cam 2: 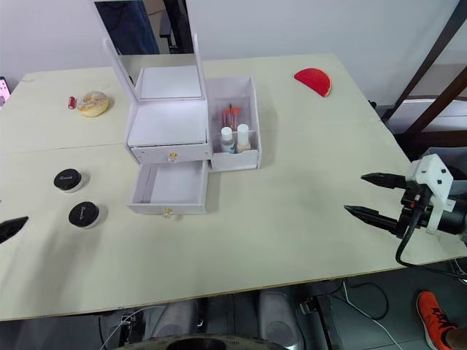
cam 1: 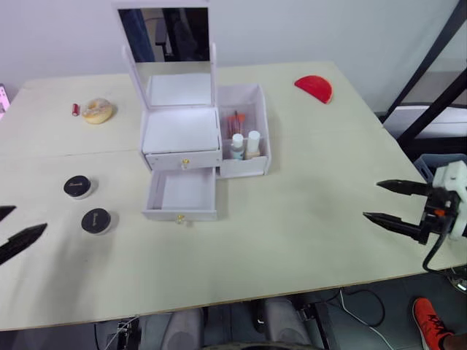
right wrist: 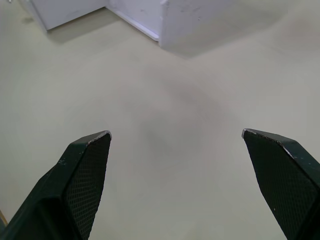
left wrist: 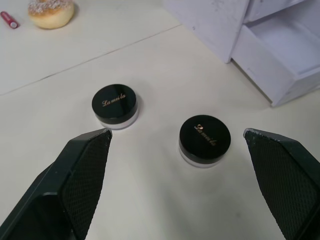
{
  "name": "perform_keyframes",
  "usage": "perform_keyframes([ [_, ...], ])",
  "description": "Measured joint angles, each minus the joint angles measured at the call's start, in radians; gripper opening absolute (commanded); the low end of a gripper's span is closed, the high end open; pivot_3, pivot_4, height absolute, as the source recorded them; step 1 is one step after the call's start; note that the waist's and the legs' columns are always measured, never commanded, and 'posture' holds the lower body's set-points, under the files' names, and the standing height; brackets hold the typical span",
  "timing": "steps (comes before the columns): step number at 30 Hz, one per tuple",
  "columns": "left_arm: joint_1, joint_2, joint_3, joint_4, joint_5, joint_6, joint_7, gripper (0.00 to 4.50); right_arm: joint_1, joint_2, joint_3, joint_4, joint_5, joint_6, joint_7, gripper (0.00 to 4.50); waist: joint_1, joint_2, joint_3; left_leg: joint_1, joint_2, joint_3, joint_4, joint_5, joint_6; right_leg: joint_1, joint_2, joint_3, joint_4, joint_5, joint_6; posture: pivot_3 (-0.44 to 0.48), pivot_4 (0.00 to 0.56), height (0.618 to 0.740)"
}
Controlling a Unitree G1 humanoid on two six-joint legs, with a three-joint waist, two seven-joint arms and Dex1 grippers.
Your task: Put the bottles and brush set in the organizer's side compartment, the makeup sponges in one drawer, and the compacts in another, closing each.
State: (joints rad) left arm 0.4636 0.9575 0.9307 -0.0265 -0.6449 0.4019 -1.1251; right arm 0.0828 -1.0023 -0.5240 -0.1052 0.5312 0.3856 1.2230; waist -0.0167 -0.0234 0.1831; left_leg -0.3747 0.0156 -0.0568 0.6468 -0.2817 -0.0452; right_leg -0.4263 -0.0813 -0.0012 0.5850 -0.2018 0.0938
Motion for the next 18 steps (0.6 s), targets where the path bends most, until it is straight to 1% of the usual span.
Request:
perform_keyframes([
  [11, -0.023, 0.000, 0.006, 0.032, 0.036, -0.019, -0.024, 4.45, -0.037, -0.001, 0.005, 0.009, -0.003, 0.000, -0.001, 4.50, 0.004, 0.000, 0.000, 0.000, 0.000, 0.000, -0.001, 0.000, 0.000, -0.001, 0.000, 0.000, 0.001, 0.000, 0.000, 0.000, 0.150, 0.739],
  [18, -0.028, -0.001, 0.033, 0.042, 0.042, -0.017, -0.028, 4.45, -0.056, -0.001, 0.008, 0.009, -0.006, 0.004, -0.002, 4.50, 0.002, 0.000, 0.000, 0.000, 0.000, 0.000, -0.001, 0.000, 0.000, 0.000, 0.000, 0.000, 0.001, 0.000, 0.000, 0.000, 0.150, 0.739],
])
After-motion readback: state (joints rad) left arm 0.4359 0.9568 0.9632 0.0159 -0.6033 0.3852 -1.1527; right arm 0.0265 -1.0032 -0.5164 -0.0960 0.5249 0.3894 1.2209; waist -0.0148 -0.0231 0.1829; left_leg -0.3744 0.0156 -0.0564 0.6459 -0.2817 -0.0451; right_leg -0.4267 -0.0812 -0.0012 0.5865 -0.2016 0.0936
